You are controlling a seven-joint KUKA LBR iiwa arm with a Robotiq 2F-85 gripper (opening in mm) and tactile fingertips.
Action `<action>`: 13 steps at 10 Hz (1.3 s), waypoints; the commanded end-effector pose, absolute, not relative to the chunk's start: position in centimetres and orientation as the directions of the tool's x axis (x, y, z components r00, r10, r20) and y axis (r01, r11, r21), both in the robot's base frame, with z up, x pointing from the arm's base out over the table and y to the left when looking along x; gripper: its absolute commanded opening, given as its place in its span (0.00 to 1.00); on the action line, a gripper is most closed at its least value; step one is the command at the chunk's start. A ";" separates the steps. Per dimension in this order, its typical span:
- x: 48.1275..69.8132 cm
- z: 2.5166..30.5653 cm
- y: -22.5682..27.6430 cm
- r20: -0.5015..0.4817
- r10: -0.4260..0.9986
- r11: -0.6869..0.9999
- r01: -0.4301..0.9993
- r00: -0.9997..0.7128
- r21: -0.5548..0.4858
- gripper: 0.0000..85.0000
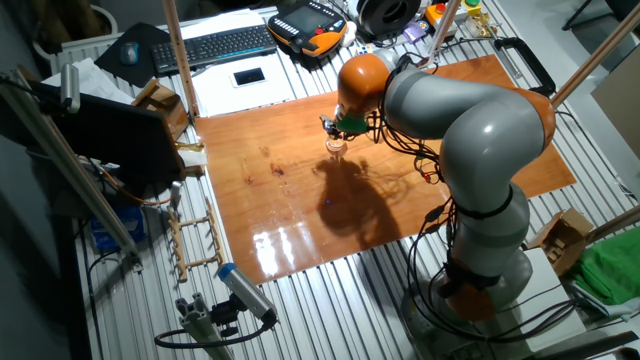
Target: Transfer liquid using a dropper
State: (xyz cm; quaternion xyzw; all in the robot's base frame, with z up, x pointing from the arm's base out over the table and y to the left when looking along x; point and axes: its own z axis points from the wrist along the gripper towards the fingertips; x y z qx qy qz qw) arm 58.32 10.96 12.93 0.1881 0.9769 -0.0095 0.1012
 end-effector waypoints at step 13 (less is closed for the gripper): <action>58.2 13.4 10.9 -0.205 0.346 0.936 0.353 -0.916 0.002 0.08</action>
